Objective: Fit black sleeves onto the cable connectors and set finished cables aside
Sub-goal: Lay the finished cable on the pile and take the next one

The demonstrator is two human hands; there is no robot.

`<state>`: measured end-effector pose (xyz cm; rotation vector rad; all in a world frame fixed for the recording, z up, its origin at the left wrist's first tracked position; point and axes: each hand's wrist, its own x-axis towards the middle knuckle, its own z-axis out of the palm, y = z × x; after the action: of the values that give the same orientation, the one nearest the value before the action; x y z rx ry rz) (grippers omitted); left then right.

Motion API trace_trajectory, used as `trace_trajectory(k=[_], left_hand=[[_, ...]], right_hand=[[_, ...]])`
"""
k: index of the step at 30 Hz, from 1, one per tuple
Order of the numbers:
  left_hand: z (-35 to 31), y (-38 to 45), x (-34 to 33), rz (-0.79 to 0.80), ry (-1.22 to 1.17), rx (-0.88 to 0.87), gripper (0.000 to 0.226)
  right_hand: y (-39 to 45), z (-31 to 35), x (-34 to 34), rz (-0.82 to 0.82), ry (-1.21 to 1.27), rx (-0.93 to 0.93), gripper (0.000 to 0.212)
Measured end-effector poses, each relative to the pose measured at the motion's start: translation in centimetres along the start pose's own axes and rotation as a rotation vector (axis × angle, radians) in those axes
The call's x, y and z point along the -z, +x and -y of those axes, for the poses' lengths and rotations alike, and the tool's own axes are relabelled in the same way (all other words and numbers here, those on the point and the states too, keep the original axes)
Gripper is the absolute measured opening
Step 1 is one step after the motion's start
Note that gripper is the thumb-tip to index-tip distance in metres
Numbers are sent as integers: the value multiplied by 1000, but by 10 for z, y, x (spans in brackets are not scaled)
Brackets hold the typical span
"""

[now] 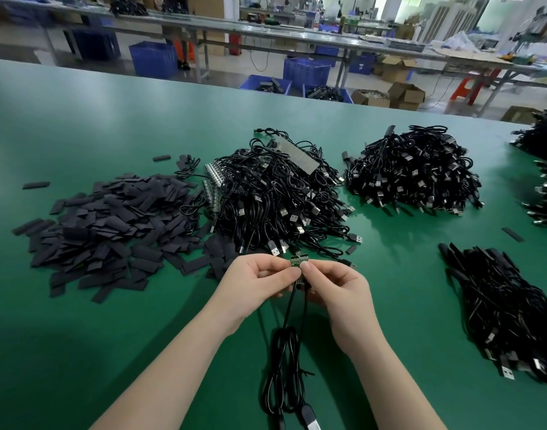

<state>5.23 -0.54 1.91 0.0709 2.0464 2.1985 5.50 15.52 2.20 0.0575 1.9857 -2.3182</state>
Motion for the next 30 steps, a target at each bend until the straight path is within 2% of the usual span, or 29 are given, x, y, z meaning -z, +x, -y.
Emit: trace_trajectory(k=[5, 8, 12, 14, 17, 19, 22, 25, 27, 30], left_hand=[[1, -1, -2, 43, -15, 4, 8], [1, -2, -3, 46, -65, 26, 9], [-2, -4, -6, 49, -102, 72, 22], [-5, -4, -8, 76, -183, 85, 21], [-9, -5, -7, 63, -251, 101, 16], [-12, -4, -3, 66, -318, 124, 9], [-18, -2, 3, 74, -531, 137, 8], [-27, -2, 9, -8, -723, 127, 14], [-31, -2, 16, -92, -807, 123, 11], [-37, -1, 30, -171, -829, 62, 9]], right_hand=[[0, 6, 6, 85, 9, -43, 18], [-1, 4, 4, 118, 131, -90, 10], [0, 1, 3, 118, 218, -130, 9], [1, 1, 1, 125, 321, -173, 10], [3, 2, -1, 80, 413, -185, 7], [4, 1, -1, 19, 386, -163, 12], [3, -3, 4, -70, 100, -84, 12], [2, -10, 5, -179, -408, 43, 6], [2, -14, 4, -197, -648, 153, 9], [3, -16, 3, -165, -903, 188, 9]])
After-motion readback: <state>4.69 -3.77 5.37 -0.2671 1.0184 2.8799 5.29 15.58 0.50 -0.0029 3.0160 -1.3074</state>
